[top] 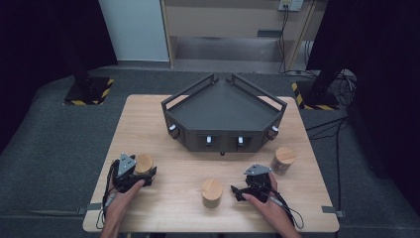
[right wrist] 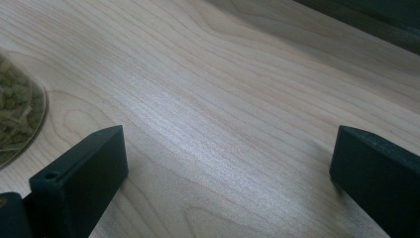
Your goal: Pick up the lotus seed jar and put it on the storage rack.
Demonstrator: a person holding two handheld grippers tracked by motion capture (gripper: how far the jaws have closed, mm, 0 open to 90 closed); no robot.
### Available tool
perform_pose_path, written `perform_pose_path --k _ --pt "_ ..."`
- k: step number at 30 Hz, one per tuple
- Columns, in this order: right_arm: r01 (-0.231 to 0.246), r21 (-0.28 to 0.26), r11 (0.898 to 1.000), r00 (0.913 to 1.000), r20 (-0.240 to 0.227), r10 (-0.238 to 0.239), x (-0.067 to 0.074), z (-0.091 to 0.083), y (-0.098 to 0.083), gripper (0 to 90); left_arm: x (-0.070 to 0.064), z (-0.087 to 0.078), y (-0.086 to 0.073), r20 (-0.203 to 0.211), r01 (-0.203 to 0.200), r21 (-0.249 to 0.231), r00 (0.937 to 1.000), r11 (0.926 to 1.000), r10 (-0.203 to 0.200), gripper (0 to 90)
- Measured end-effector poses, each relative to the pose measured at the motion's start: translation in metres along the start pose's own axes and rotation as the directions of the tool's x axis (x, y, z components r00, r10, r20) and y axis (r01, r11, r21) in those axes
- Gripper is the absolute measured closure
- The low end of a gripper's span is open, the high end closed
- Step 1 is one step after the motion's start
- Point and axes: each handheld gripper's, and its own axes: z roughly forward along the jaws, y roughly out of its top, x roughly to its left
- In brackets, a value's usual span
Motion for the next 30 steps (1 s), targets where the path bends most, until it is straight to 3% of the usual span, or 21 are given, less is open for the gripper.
perform_pose_path --k 10,19,30 --pt "0.0 0.0 1.0 1.0 0.0 0.0 0.0 0.0 0.0 1.4 -0.004 0.003 -0.004 0.004 -0.023 -0.011 0.9997 0.9997 0.023 13.0" --pt "0.0 0.0 1.0 1.0 0.0 0.0 0.0 0.0 0.0 1.4 -0.004 0.006 -0.01 0.003 -0.014 -0.01 0.9999 0.9999 0.014 23.5" --pt "-0.007 -0.001 1.0 0.9999 0.011 0.007 0.003 -0.001 -0.001 1.8 0.001 0.005 -0.01 0.023 -0.006 -0.014 0.9997 0.9999 0.006 24.3"
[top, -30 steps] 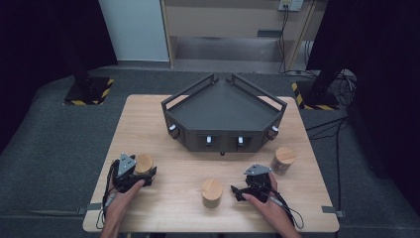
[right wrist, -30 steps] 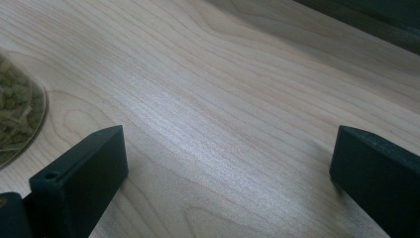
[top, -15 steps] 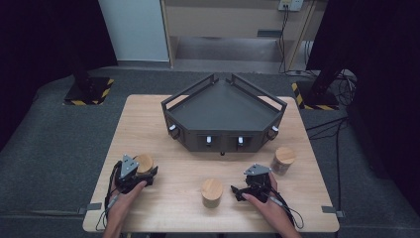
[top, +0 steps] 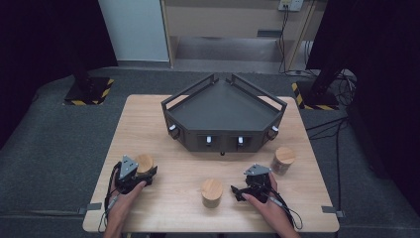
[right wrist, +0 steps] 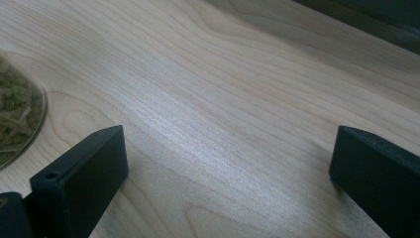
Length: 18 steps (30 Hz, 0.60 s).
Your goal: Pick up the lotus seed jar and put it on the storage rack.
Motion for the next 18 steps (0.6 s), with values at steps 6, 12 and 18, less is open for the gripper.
perform_pose_path --k 6,12,18 --pt "-0.002 0.0 1.0 1.0 0.002 0.002 0.0 0.0 0.0 1.9 0.0 -0.002 0.004 0.022 -0.017 -0.002 0.9996 0.9999 0.017 24.4" --pt "-0.003 0.0 1.0 1.0 0.002 0.003 0.001 0.0 0.0 1.9 0.001 -0.004 0.008 0.034 -0.03 0.001 0.999 0.9995 0.03 24.5" --pt "-0.002 -0.001 1.0 1.0 0.001 0.002 0.001 0.0 0.0 2.1 0.004 -0.006 0.012 0.045 -0.032 -0.002 0.9985 0.9995 0.032 24.5"
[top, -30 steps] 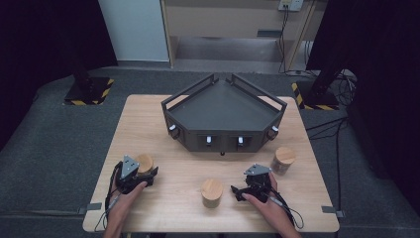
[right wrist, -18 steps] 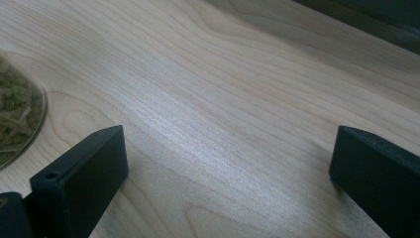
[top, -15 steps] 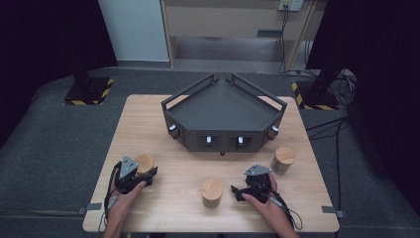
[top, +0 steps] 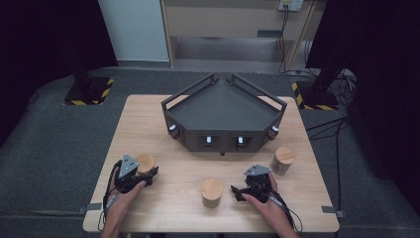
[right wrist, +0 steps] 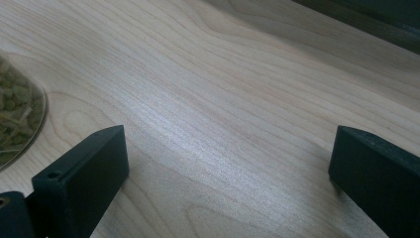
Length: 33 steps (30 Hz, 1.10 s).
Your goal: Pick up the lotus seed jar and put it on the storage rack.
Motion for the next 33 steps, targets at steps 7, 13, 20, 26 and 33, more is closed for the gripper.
perform_pose_path --k 7,13,20,26,33 --pt "-0.001 0.001 1.0 1.0 0.0 0.001 0.0 0.0 0.0 2.1 0.001 -0.001 0.004 0.02 -0.012 -0.003 0.9997 0.9999 0.012 24.6" --pt "-0.001 0.001 1.0 1.0 -0.001 0.001 0.0 0.0 0.0 2.1 0.003 -0.002 0.011 0.044 -0.037 -0.004 0.9983 0.9993 0.038 24.6" --pt "-0.001 0.001 1.0 1.0 -0.001 0.001 0.0 0.0 0.0 2.0 0.005 -0.001 0.02 0.072 -0.062 -0.017 0.9954 0.998 0.063 24.6" --pt "-0.001 0.001 1.0 1.0 -0.001 0.001 0.0 0.0 0.0 2.0 0.006 0.001 0.031 0.093 -0.083 -0.019 0.9921 0.9963 0.085 24.6" --pt "-0.001 0.001 1.0 1.0 -0.001 0.001 0.0 0.0 0.0 2.1 0.007 0.002 0.045 0.117 -0.111 -0.029 0.9867 0.9934 0.113 24.6"
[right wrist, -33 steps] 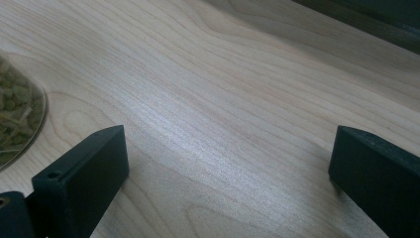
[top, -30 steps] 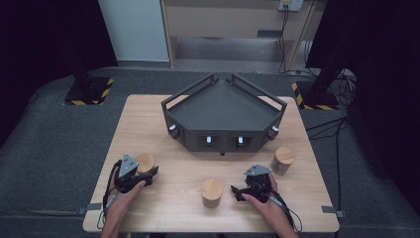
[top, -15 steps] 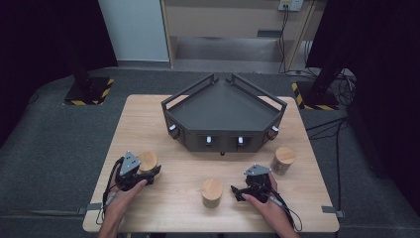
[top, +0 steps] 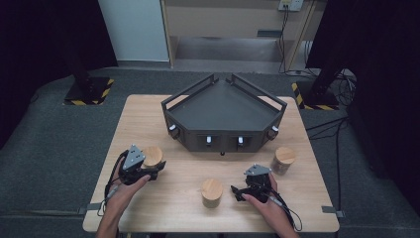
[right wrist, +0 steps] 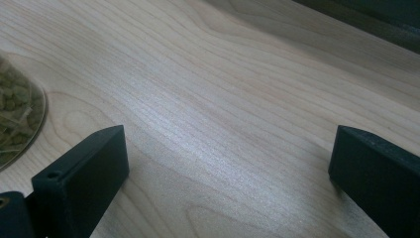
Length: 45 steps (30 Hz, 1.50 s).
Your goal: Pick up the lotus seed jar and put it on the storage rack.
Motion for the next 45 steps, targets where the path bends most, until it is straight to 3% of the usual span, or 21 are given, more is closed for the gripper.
perform_pose_path --k 25,45 --pt "0.0 0.0 1.0 1.0 0.0 0.0 0.0 0.0 0.0 2.0 0.007 0.009 0.038 0.064 -0.046 -0.016 0.9969 0.9988 0.046 24.7" --pt "0.001 -0.001 1.0 1.0 0.0 -0.001 0.0 0.0 0.0 2.2 0.01 0.025 0.069 0.113 -0.086 -0.021 0.9897 0.9961 0.088 24.7"
